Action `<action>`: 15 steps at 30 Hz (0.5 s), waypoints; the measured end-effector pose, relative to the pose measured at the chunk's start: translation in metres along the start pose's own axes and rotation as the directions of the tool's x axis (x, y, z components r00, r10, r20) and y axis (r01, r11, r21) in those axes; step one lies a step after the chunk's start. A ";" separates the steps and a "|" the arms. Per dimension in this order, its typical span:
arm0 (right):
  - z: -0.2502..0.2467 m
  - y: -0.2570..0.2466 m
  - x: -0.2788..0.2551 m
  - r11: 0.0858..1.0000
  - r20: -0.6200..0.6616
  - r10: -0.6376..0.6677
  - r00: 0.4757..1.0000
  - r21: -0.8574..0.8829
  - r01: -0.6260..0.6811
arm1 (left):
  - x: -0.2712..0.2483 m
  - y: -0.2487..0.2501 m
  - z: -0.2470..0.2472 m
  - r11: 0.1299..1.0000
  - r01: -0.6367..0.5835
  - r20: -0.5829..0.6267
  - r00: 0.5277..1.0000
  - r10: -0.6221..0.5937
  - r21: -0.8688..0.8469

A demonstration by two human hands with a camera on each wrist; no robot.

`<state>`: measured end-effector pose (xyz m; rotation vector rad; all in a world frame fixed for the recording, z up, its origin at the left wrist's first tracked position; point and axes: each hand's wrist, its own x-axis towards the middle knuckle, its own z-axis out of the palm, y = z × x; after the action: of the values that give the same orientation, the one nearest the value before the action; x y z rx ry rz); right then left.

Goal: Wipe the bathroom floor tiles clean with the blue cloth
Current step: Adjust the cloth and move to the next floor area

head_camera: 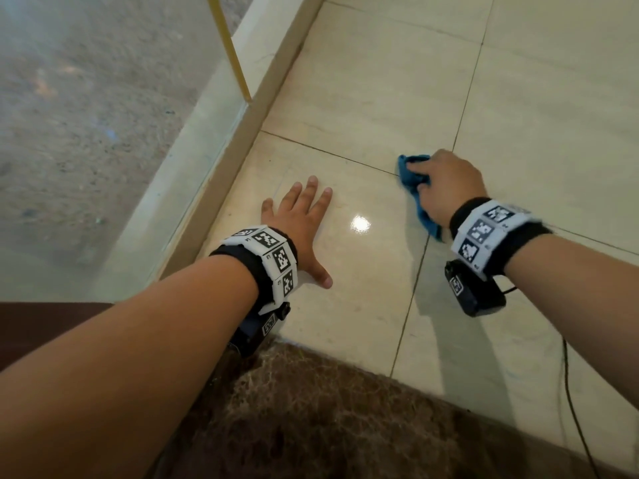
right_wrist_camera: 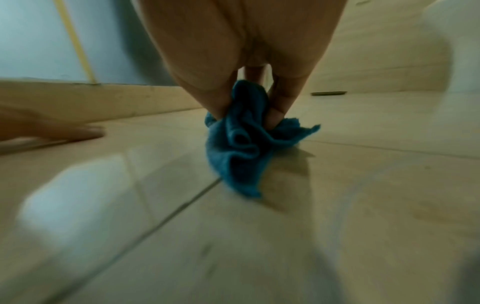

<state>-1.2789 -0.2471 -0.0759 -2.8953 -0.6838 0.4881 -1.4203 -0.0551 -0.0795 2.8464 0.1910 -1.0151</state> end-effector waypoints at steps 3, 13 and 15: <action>0.012 -0.023 -0.030 0.979 0.027 -0.205 0.978 -0.013 0.205 | 0.000 0.001 -0.001 1.000 0.003 -0.006 1.000 -0.003 0.005; -0.021 -0.025 -0.055 0.911 -0.065 -0.229 0.971 0.338 0.237 | -0.006 0.015 -0.037 0.941 -0.134 -0.123 0.987 0.100 -0.310; -0.042 -0.022 -0.054 0.897 -0.108 -0.215 0.971 0.371 0.240 | -0.009 0.027 -0.050 0.842 -0.254 -0.249 0.957 0.148 -0.475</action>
<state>-1.3196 -0.2539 -0.0171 -2.4190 -0.8036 0.4387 -1.3919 -0.0746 -0.0338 2.4135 0.1419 -0.5278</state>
